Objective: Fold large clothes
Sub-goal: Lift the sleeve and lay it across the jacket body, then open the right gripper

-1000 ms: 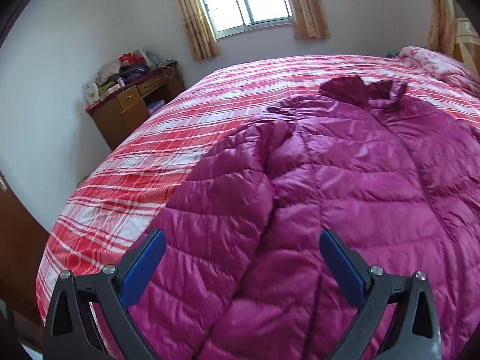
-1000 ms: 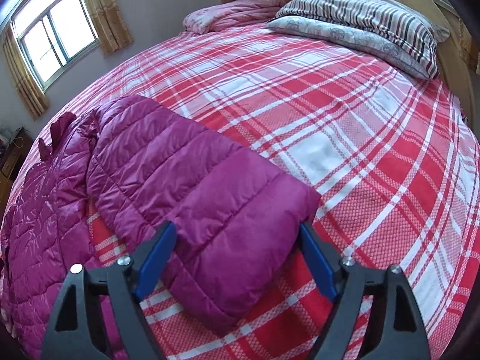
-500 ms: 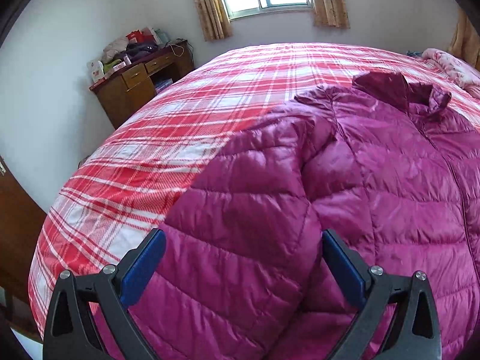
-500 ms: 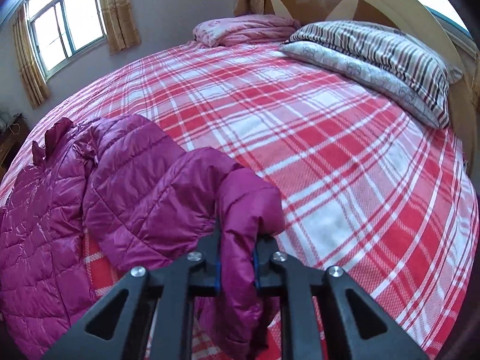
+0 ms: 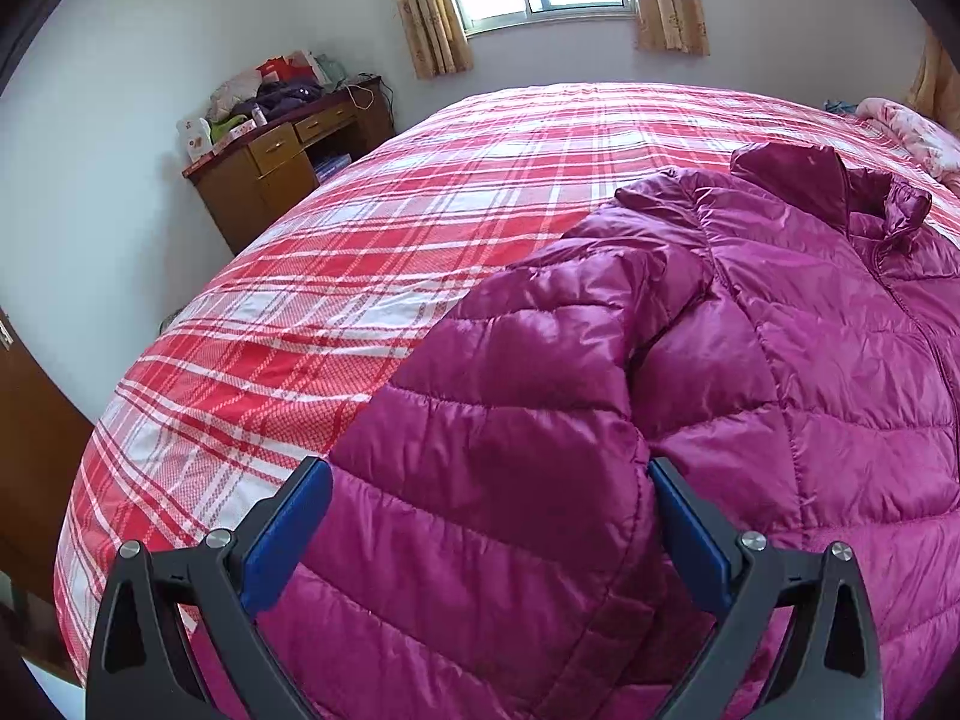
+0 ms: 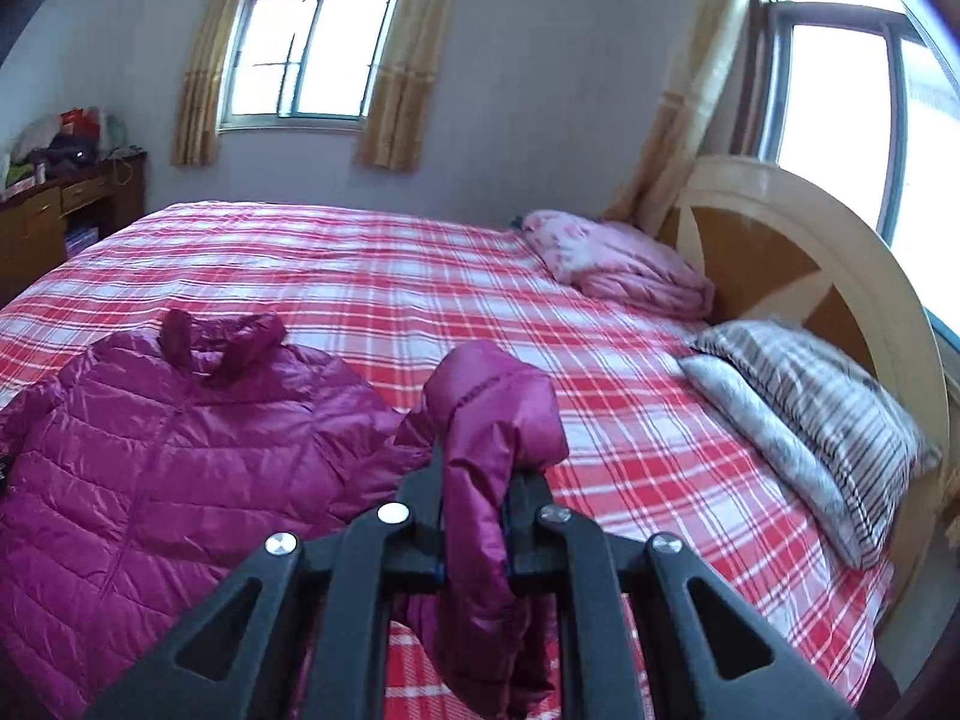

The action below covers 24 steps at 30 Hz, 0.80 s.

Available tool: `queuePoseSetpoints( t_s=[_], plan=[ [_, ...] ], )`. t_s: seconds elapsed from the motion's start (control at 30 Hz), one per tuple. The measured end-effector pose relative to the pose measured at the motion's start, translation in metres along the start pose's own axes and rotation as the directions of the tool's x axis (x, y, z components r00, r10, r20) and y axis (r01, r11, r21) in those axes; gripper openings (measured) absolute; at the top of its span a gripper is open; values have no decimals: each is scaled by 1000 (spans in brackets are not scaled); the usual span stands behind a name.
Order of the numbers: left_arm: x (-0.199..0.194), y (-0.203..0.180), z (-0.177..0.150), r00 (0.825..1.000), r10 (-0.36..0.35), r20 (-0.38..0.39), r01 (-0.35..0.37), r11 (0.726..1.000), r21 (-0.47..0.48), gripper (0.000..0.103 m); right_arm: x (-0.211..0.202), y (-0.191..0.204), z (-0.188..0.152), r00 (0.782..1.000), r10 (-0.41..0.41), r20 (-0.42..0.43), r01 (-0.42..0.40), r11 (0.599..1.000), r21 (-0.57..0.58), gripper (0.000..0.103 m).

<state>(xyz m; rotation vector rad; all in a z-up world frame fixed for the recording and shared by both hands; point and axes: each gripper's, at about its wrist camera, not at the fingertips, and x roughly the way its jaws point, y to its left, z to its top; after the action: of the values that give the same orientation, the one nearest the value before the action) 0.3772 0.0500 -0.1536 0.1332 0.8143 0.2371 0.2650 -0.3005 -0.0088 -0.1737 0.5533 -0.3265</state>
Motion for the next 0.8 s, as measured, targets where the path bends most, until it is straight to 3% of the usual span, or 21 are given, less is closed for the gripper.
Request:
queuePoseSetpoints(
  t_s=[0.17,0.33,0.5,0.6,0.8],
  plan=[
    [-2,11,-4,1000,-18,-12,18,1000,-24,102,-2,55,15,997,66,42,-60,991,-124,14],
    [-17,18,-5,999,-25,24,25,1000,-19,102,5,103,15,991,129,38,-118,967,-225,14],
    [-27,22,0,998,-26,60,27,1000,-14,102,13,149,8,983,184,20,-171,944,-283,14],
    [-24,21,4,996,13,84,-13,1000,1,102,22,178,3,979,205,6,-193,928,-318,14],
    [-11,28,2,998,29,61,-28,1000,-13,102,41,220,-17,970,239,-42,-239,906,-348,14]
  ],
)
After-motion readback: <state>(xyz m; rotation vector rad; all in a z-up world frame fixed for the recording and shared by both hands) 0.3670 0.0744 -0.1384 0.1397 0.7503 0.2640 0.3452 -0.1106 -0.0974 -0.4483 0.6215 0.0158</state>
